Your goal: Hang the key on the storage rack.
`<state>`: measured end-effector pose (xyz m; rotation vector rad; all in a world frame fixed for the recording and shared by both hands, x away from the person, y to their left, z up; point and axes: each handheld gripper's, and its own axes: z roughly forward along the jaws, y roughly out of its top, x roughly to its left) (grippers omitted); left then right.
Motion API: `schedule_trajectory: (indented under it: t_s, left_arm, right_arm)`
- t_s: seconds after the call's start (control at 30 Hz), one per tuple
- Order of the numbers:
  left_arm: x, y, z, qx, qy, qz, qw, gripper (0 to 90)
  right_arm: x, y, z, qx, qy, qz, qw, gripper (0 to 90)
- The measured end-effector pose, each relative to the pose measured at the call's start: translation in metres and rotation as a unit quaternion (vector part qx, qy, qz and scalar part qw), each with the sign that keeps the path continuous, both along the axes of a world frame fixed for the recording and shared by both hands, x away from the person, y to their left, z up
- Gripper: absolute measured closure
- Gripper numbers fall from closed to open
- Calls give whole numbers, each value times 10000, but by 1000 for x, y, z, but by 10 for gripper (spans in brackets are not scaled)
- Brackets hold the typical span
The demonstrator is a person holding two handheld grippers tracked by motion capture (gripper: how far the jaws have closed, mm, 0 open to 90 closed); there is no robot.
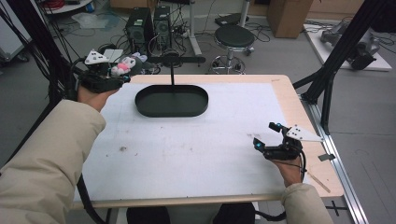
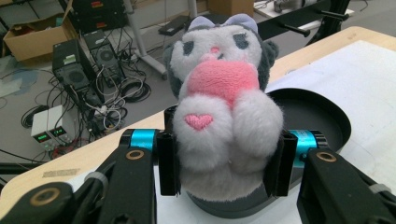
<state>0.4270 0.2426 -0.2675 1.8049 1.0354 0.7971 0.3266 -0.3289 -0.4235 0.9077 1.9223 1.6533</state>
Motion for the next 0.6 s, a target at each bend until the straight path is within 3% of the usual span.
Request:
schedule_trajectory:
  t_s: [0.4,0.43,0.6]
  left_arm:
    - [13,-4,-7,-222,-24,255,9994,573]
    - [14,-4,-7,-249,-28,255,9994,573]
    - [17,-5,-9,-273,-52,284,9992,573]
  right_arm:
    - [-12,-4,-17,6,-276,-296,9992,5]
    - [-13,-3,-18,50,-198,-306,9993,5]
    - [-14,-2,-24,41,-231,-360,9991,5]
